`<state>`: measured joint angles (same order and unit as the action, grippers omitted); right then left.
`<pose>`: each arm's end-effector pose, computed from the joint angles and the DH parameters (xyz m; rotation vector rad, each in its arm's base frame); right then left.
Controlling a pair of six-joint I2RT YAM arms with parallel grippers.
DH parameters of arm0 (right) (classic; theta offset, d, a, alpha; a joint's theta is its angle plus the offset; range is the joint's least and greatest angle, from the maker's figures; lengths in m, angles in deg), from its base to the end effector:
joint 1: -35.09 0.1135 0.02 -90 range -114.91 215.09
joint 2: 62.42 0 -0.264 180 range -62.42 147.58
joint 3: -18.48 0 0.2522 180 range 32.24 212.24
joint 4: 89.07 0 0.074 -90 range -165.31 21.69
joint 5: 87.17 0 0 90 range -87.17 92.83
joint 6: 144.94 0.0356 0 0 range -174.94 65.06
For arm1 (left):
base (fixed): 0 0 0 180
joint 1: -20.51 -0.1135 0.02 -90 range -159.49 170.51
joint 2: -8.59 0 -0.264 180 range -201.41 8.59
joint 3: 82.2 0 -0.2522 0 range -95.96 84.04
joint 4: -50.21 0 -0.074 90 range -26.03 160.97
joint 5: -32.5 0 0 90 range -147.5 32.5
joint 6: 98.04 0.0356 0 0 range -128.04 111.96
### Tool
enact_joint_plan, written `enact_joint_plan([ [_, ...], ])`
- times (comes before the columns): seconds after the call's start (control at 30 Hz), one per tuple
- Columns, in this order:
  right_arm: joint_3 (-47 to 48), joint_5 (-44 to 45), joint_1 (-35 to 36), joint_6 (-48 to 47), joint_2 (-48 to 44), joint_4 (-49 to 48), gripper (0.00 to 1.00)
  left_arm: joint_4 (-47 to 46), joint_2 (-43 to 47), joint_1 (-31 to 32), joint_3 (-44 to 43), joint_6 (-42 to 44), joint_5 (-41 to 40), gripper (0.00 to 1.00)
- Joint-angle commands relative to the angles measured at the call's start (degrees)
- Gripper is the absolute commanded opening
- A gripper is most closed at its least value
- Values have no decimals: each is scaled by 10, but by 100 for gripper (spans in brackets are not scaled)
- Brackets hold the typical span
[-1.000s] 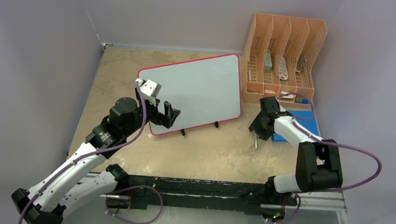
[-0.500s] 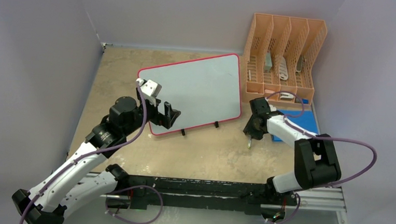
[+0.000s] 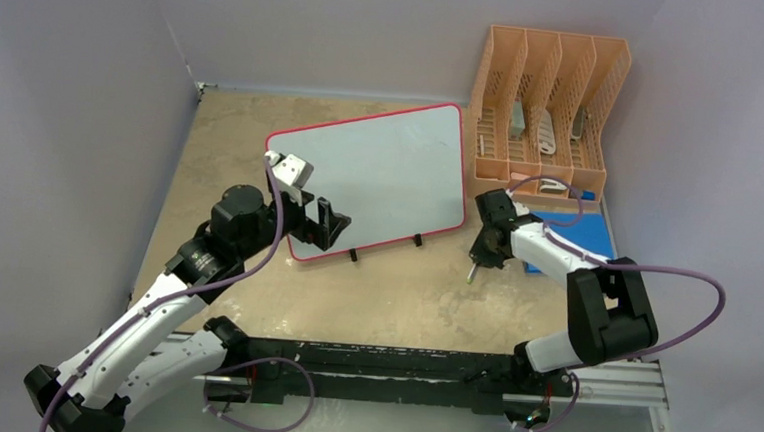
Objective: Write a sentence on the whiteboard
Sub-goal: Pick up the whiteboard marker at the center of the board.
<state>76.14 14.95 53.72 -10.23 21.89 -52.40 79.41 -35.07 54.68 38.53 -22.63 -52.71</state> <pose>0.2564 0.0786 0.1659 0.6593 2.5526 0.0900 0.1459 -0.1026 0.3379 0.3764 1.8215 -0.6748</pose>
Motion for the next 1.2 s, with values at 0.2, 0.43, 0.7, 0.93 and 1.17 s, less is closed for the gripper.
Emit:
enact_joint_plan([
  [0.2, 37, 38, 68, 8, -77, 58, 0, -12, -45, -3, -30, -76, 89, 98],
  [0.43, 111, 52, 170, -23, -113, 91, 0, 42, -95, -3, -78, -120, 136, 98],
  [0.7, 188, 76, 279, -83, -106, 102, 0, 86, -159, -4, -130, -165, 153, 96],
  [0.93, 215, 73, 352, -174, -99, 53, 0, 116, -197, -6, -168, -220, 107, 96],
  [1.17, 216, 63, 379, -257, -99, -4, 0, 94, -215, -25, -167, -258, 136, 92],
])
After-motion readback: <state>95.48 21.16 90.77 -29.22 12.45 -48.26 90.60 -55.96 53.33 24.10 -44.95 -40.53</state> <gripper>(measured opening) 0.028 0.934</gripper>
